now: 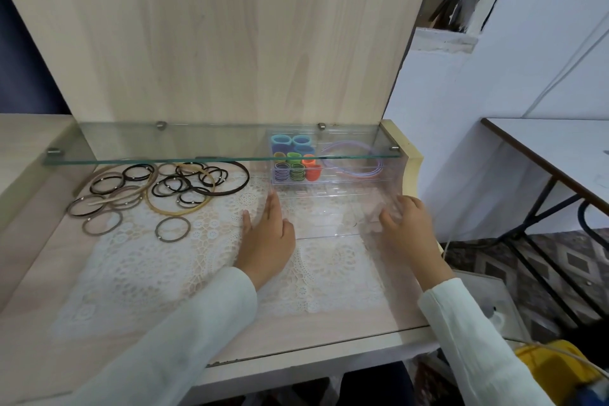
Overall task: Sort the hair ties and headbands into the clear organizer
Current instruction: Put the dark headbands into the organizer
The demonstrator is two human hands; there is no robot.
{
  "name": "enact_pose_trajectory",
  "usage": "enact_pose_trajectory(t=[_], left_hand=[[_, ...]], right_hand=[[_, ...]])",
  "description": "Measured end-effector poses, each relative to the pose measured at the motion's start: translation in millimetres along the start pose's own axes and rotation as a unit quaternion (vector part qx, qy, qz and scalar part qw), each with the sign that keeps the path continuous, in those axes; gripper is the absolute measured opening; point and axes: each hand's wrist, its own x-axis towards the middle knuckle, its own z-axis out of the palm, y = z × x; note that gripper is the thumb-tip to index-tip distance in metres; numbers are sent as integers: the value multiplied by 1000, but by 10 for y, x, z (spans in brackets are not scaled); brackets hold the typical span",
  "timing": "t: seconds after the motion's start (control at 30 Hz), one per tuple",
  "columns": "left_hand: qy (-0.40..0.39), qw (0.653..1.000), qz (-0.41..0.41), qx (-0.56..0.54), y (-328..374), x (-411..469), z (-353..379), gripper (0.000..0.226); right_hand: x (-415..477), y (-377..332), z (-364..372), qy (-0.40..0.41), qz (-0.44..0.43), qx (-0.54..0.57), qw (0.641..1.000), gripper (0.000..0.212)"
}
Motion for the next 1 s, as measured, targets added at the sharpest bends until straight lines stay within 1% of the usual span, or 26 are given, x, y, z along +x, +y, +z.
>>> enact_pose_trajectory(t=[0.07,0.13,0.23,0.43,0.5,0.67,0.77,0.83,0.9,1.0], left_hand=[[-9,999,6,53,-33,-12,15,58],[3,999,6,31,-34,-45,23,56],[21,1000,11,5,14,-115,11,62],[27,998,15,47,23,-192,-4,62],[25,998,17,57,32,-217,-10,62],[17,997,15,74,48,-268,-25,62],[10,996,11,87,70,-303,-36,61],[9,994,7,107,72,-311,-46,61],[21,992,8,126,67,-307,-62,61],[48,995,34,85,67,-314,-72,62]], right_hand=[[22,27,7,4,-5,-8,1000,30],[29,49,12,7,3,-1,1000,29],[19,94,14,4,-9,-3,1000,27],[-67,90,-44,-5,-10,-18,1000,42],[-91,103,-49,-7,-16,-19,1000,44],[-129,120,-58,-10,-14,-21,1000,44],[-148,137,-71,-11,-12,-24,1000,36],[-157,148,-75,-14,-15,-32,999,32],[-175,146,-86,-15,-20,-44,999,33],[-218,126,-94,-12,-55,-107,993,43]])
